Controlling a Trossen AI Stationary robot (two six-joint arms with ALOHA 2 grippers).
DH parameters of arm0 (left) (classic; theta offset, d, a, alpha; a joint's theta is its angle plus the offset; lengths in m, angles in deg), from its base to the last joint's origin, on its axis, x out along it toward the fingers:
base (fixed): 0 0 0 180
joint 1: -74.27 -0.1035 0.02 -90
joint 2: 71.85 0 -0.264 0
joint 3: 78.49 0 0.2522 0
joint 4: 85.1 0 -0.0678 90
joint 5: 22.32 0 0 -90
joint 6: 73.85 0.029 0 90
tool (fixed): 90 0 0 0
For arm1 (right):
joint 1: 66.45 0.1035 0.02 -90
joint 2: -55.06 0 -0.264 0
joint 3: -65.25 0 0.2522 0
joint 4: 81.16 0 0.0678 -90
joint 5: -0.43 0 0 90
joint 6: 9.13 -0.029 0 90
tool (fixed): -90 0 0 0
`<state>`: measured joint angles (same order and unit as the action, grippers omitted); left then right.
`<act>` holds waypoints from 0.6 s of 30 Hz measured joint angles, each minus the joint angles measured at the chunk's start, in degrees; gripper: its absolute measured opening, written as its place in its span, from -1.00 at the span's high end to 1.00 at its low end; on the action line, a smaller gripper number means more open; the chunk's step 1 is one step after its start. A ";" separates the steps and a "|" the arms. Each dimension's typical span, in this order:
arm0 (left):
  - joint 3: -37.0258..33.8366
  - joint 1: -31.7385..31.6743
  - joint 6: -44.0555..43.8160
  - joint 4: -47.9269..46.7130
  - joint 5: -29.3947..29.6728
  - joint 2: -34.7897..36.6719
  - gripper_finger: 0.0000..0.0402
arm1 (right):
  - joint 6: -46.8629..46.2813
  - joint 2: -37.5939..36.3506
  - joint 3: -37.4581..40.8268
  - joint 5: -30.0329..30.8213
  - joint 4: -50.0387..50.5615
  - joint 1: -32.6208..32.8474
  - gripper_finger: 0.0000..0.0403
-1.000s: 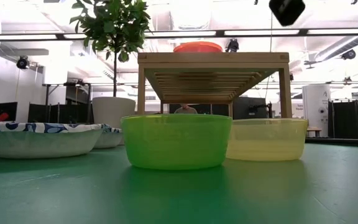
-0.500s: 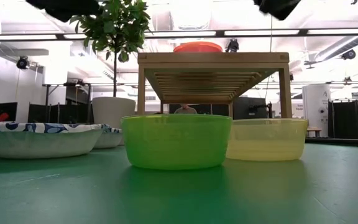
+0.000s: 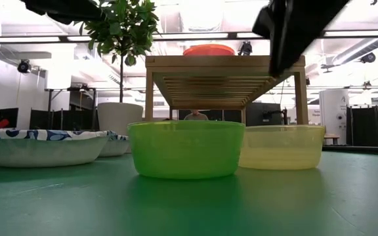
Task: Place and stack bowls onto a shelf
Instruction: Stack the yellow bowl on top of the red bowl on the shelf
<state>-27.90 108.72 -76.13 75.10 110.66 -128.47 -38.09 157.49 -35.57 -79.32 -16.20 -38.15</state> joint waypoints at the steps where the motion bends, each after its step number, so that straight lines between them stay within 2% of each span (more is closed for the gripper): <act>1: 0.11 -0.02 0.34 -0.10 0.00 0.04 0.62 | -0.01 0.82 0.00 0.07 0.78 -0.01 0.39; 7: 2.29 -0.02 1.60 -0.34 0.00 -0.25 0.62 | 0.25 5.90 0.07 1.30 5.36 -0.35 0.27; 12: 2.68 -0.02 1.62 -0.48 0.00 -0.27 0.62 | 0.04 8.44 0.07 3.39 6.33 -1.30 0.26; 15: 2.59 -0.02 1.62 -0.53 0.00 -0.27 0.62 | 0.99 9.74 0.07 3.39 6.02 -1.88 0.34; 18: 2.52 -0.02 1.77 -0.60 0.00 -0.29 0.62 | 3.05 11.21 0.07 2.24 5.25 -2.29 0.54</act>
<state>-25.38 108.71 -74.36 74.50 110.66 -128.76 -35.04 168.70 -35.50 -77.08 -10.95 -40.44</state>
